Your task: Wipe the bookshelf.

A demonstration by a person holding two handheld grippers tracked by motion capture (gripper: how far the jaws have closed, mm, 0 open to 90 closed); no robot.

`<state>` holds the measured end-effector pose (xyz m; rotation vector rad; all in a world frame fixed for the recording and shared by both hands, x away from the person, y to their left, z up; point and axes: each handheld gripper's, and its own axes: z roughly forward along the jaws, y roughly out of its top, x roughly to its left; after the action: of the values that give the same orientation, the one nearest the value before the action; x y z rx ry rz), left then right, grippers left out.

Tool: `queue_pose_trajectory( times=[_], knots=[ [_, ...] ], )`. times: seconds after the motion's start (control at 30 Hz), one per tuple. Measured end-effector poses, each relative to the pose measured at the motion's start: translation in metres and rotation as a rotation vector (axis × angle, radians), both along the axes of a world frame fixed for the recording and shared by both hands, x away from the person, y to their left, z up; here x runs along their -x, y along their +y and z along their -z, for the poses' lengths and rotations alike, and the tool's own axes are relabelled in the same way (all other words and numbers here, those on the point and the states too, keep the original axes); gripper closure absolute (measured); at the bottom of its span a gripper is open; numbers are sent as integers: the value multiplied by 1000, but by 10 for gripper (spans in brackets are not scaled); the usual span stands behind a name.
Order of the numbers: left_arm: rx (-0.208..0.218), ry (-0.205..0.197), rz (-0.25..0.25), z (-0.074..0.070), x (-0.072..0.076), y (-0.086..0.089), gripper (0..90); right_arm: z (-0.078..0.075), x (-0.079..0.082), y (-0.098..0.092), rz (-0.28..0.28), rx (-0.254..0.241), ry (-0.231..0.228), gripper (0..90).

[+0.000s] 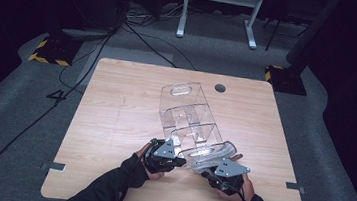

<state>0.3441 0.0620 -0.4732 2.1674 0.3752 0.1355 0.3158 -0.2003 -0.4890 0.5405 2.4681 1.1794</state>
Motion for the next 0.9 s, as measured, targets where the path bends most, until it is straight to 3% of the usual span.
queue_pose_trajectory(
  times=[0.1, 0.2, 0.23, 0.27, 0.43, 0.57, 0.67, 0.73, 0.83, 0.9],
  knots=[
    [6, -7, -9, 1, 3, -2, 868, -5, 4, 2, -33, -24, -9, 739],
    [4, -8, -11, 1, 4, -4, 867, -13, 6, 0, -30, -43, -32, 741],
    [1, -9, -10, 0, 4, -5, 867, -26, 9, -4, -32, -87, -78, 744],
    [0, -10, -14, 0, 5, -6, 867, -26, 9, -4, -32, -87, -78, 744],
    [-2, -11, -20, 0, 6, -8, 866, -56, 16, -20, 14, -179, -172, 748],
    [1, -12, -22, 1, 6, -9, 866, -59, 11, -39, 73, -200, -197, 750],
    [-7, -19, -22, 0, 7, -11, 865, -59, 9, -44, 77, -153, -233, 749],
    [-5, -16, -23, 0, 7, -11, 866, -55, 6, -44, 77, -145, -211, 749],
    [-4, -9, -19, 0, 6, -10, 864, -41, 2, -41, 70, -89, -186, 750],
    [-5, -12, -20, 0, 6, -11, 862, -32, -4, -40, 60, -83, -123, 750]
  ],
)
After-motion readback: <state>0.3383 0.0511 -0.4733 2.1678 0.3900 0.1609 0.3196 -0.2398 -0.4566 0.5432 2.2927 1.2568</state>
